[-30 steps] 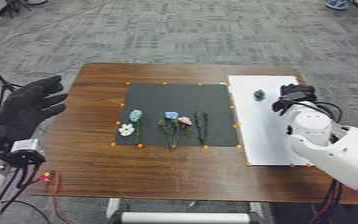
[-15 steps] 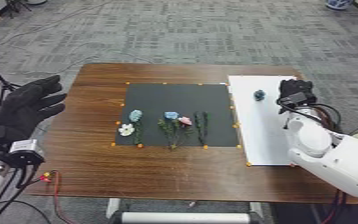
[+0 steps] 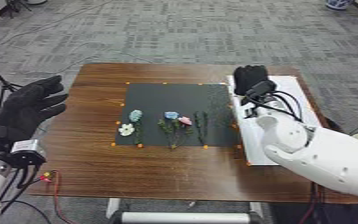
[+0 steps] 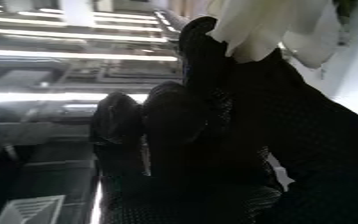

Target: Arrange flowers

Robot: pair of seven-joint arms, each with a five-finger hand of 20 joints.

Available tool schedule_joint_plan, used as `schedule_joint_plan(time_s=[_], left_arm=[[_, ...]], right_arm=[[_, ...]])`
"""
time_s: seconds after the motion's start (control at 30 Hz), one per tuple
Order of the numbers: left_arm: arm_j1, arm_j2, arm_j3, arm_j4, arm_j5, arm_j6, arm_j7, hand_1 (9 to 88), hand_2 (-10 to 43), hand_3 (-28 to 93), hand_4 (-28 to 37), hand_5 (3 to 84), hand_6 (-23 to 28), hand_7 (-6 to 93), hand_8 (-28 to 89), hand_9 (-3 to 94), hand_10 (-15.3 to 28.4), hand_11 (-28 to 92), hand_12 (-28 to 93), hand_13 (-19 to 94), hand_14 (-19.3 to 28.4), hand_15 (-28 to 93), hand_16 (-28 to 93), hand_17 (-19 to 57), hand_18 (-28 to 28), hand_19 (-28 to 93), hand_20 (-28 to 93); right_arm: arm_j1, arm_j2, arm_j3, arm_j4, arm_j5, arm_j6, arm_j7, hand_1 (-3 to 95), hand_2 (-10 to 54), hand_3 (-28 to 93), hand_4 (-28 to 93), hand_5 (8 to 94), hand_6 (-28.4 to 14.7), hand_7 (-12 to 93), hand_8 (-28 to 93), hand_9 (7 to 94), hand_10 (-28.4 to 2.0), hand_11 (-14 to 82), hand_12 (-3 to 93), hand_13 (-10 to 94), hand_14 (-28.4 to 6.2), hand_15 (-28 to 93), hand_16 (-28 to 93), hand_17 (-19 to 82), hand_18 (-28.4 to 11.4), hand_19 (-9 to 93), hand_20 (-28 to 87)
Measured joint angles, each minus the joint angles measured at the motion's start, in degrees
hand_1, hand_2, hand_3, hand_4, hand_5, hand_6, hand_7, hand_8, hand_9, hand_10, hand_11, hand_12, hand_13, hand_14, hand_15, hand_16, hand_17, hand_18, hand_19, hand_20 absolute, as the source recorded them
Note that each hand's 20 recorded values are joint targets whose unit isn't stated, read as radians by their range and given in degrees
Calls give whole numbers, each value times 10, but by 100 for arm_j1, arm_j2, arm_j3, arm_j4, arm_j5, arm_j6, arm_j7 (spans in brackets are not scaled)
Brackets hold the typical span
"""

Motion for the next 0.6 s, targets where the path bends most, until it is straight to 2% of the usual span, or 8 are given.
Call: schedule_joint_plan(time_s=[0.17, 0.6], left_arm=[[-42, 0, 46, 7, 0, 3, -3, 253, -15, 698, -262, 282, 30, 217, -101, 201, 106, 271, 199, 113, 139, 493, -50, -98, 196, 410, 116], [-108, 19, 107, 17, -2, -2, -3, 254, -15, 698, -264, 281, 29, 217, -100, 201, 105, 269, 199, 113, 138, 493, -50, -98, 196, 410, 116]], right_arm=[[413, -467, -573, 247, 12, 0, -73, 539, -95, 827, -283, 747, 19, 445, -58, 837, -56, 243, 531, 710, -45, 726, 433, 392, -198, 918, 549], [1309, -1278, -2245, 356, -181, 148, 86, 535, -95, 823, -283, 748, 27, 444, -62, 840, -54, 233, 529, 709, -48, 741, 426, 391, -198, 920, 555]])
